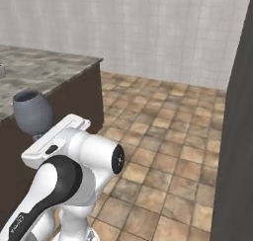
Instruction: Retrieve the wine glasses from the counter and place one next to each plate.
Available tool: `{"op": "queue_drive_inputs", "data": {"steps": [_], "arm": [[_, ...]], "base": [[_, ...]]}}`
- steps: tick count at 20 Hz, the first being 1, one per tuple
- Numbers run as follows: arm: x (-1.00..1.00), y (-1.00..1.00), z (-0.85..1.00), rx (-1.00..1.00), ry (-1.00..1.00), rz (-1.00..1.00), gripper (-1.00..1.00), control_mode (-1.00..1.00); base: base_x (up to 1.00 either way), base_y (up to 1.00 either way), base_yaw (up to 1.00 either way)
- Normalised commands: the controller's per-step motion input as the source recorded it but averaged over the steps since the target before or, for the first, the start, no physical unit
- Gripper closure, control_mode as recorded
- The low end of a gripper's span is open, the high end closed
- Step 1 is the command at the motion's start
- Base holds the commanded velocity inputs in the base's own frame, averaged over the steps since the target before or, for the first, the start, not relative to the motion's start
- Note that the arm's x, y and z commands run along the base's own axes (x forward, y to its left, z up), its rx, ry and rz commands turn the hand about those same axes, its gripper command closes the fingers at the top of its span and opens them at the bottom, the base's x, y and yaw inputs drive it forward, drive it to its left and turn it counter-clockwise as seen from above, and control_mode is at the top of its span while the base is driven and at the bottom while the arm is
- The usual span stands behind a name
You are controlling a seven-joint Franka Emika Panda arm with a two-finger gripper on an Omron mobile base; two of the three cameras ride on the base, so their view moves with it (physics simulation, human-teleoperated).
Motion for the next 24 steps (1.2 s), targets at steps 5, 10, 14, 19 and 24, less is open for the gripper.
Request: {"op": "queue_drive_inputs", "data": {"steps": [5, 10, 14, 19, 24], "arm": [[0.00, 0.00, 0.00, 0.00, 0.00, 0.00, 1.00, 1.00], [0.00, 0.00, 0.00, 0.00, 0.00, 0.00, 1.00, 1.00], [0.00, 0.00, 0.00, 0.00, 0.00, 0.00, 1.00, 1.00], [0.00, 0.00, 0.00, 0.00, 0.00, 0.00, 1.00, 1.00], [0.00, 0.00, 0.00, 0.00, 0.00, 0.00, 1.00, 1.00]], "base": [[1.00, -0.77, 0.49], [1.00, -0.69, 0.45], [1.00, -0.80, 0.41], [1.00, -0.97, 0.33], [1.00, -1.00, 0.24]]}}
